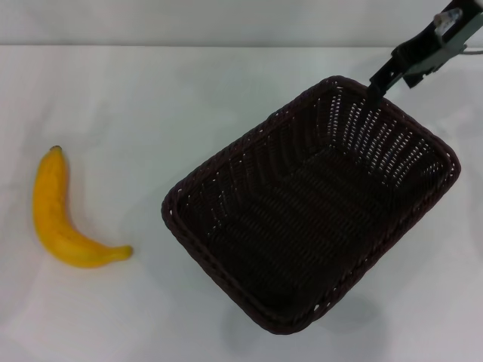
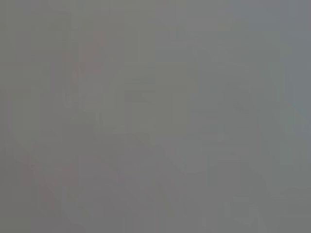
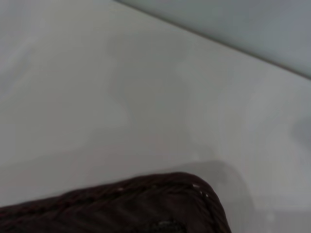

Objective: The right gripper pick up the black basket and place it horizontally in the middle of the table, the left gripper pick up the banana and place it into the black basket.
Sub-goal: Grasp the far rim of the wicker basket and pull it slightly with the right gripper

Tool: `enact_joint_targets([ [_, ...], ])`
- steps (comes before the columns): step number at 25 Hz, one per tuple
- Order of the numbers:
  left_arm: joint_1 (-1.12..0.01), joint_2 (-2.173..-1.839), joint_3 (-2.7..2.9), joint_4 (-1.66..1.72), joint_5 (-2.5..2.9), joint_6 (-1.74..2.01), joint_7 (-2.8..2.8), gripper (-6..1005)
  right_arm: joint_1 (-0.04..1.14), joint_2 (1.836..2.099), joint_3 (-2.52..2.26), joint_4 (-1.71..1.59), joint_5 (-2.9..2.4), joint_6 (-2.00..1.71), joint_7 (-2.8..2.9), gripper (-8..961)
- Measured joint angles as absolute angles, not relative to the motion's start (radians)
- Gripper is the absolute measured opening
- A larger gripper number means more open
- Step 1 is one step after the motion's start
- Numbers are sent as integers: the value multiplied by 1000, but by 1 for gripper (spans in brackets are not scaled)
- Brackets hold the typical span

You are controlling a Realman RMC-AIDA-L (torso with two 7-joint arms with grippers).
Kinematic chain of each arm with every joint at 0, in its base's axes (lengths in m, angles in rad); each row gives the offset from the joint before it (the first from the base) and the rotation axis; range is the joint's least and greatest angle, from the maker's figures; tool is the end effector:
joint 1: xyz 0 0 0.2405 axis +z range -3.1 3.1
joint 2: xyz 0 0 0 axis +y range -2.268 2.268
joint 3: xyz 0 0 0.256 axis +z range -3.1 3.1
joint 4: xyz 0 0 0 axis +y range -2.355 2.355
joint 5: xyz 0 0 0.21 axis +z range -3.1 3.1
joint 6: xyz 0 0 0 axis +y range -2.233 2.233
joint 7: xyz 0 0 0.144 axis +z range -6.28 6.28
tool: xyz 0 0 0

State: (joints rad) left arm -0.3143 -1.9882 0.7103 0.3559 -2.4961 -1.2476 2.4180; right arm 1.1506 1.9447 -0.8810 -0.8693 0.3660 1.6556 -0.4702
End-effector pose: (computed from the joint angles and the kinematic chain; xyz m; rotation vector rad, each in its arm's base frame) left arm -0.3754 0.3187 0.1386 -1.3143 -0.5329 -0.9426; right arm 0.1094 0.4472 0.0644 -2.4329 1.2416 -0.3865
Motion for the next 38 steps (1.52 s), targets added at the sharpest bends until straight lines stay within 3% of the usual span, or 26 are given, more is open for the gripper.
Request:
enact_joint_targets([
  [13,-315,-2008,710,357,-2515,-1256,2475,869,1180,1961,-924,-735,265,1583,-458,728],
  [24,-314,-2019,710,357,-2513,-1258,2477,869,1199,1996,-958,-645,257,1542,-470,723],
  [30,-299,-2023,710,357,-2509,-1263,2479,869,1200,2005,-974,-636,234,1505,-443,669],
  [35,-281,-2023,710,358,-2513,-1277,2485,869,1217,2008,-981,-618,232,1500,-425,467],
  [38,-266,-2024,710,358,-2516,-1291,2502,869,1231,2010,-998,-607,232,1501,-396,405],
])
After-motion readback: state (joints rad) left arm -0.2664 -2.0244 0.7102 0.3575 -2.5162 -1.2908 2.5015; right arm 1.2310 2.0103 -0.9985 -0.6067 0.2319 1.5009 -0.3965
